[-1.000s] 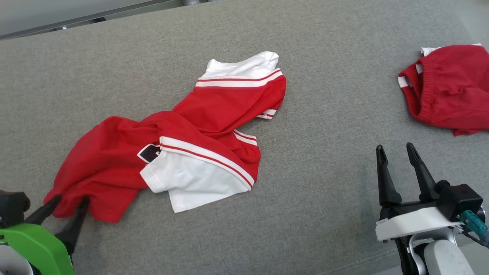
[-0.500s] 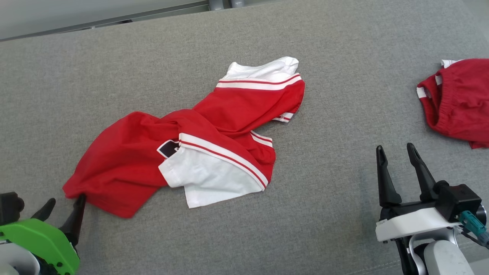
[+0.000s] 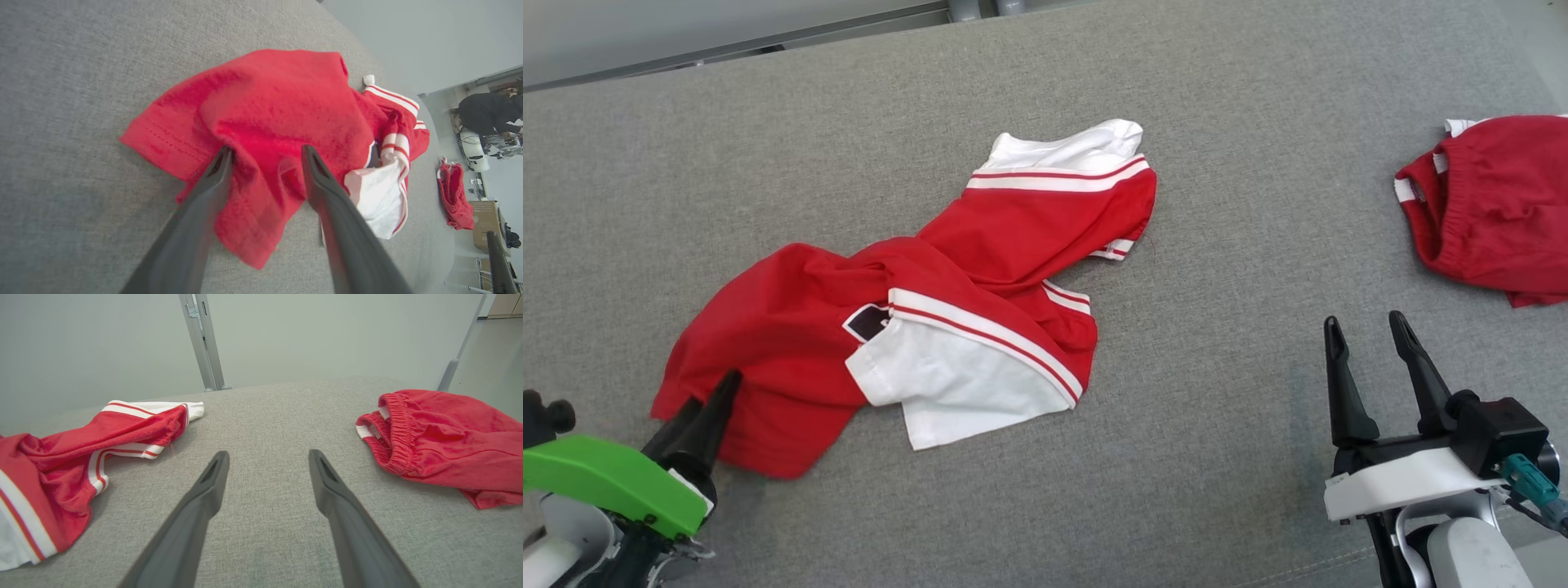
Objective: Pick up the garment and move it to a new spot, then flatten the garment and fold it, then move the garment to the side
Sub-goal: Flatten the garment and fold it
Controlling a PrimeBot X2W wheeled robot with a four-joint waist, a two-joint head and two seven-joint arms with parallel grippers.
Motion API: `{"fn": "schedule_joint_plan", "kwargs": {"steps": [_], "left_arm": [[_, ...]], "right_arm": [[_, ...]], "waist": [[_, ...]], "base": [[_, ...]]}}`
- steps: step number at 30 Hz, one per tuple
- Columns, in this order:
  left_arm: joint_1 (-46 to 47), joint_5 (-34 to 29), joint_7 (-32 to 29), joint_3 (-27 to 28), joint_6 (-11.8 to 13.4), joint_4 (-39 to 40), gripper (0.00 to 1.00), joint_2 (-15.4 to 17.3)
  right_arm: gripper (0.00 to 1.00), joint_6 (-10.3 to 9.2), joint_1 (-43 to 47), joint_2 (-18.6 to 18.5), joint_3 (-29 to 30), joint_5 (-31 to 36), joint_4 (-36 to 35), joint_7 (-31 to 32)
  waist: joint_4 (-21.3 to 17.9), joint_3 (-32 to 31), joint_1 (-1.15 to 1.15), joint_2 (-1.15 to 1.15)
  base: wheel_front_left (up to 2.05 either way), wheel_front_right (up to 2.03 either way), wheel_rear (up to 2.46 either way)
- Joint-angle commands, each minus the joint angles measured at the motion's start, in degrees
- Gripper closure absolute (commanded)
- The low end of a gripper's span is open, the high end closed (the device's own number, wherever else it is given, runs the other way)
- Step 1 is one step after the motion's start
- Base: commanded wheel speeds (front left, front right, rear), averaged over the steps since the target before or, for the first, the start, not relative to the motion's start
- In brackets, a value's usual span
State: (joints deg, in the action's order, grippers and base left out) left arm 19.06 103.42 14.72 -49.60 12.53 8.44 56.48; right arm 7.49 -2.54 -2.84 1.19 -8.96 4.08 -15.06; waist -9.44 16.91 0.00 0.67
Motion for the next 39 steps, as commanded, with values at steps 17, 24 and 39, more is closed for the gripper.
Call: {"fn": "schedule_joint_plan", "kwargs": {"steps": [17,24,39], "left_arm": [[10.15,-29.92,0.46,6.93,-6.41,8.61,1.00,3.97],[0.80,-39.91,0.09,-0.20,-2.69,13.66,1.00,8.29],[-15.48,-47.21,0.47,0.68,-10.95,-10.11,0.77,-12.83]], "right_arm": [[0.00,0.01,0.62,-0.12,-0.23,-0.04,0.45,-0.15],[0.00,0.01,1.29,-0.11,0.17,-0.78,0.23,-0.15],[0.00,0.01,-0.22,-0.13,0.74,2.81,0.37,-0.15]], "waist": [[-0.41,-1.61,0.00,-0.67],[0.68,-0.82,0.00,-0.67],[6.58,-0.86,0.00,-0.67]], "base": [[0.00,0.00,0.00],[0.00,0.00,0.00],[0.00,0.00,0.00]]}}
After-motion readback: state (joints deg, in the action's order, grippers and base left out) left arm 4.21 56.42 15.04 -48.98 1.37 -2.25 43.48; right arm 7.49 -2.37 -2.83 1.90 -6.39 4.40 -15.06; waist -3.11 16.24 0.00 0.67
